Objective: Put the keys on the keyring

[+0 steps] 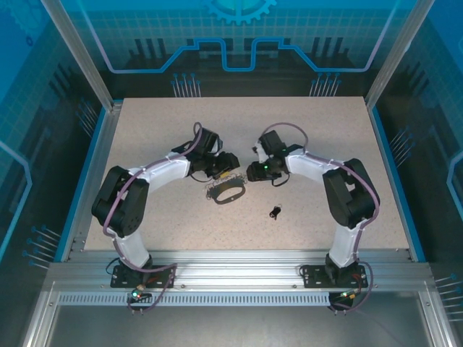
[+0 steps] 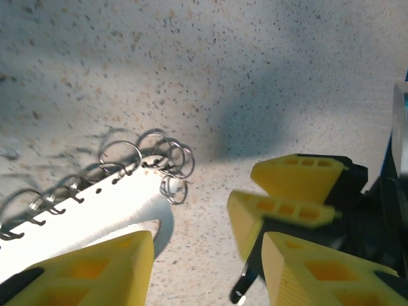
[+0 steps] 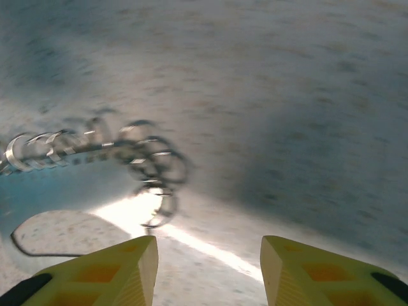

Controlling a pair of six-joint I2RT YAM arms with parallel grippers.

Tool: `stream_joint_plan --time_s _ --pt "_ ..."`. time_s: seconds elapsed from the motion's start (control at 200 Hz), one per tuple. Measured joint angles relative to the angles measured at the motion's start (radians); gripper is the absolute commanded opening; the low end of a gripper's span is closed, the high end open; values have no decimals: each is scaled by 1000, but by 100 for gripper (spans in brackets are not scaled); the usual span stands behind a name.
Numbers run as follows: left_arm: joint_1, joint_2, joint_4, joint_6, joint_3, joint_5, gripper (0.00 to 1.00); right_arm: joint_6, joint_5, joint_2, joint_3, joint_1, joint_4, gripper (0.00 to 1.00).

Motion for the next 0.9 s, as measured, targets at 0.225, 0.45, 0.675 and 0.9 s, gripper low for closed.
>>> stream_joint_plan --time_s 0.225,0.45,0.675,0.9 --pt "-128 -6 45 -199 -36 -64 38 92 -3 -80 -66 -114 -13 50" --pt "-207 -6 46 -368 -60 -203 30 127 -8 -182 -130 -116 -11 51" --pt "-206 7 31 -386 -51 -271 30 143 -15 -208 -187 -116 -11 51" --pt "-206 142 -120 -29 180 -282 30 143 -19 -221 -211 -116 -11 51"
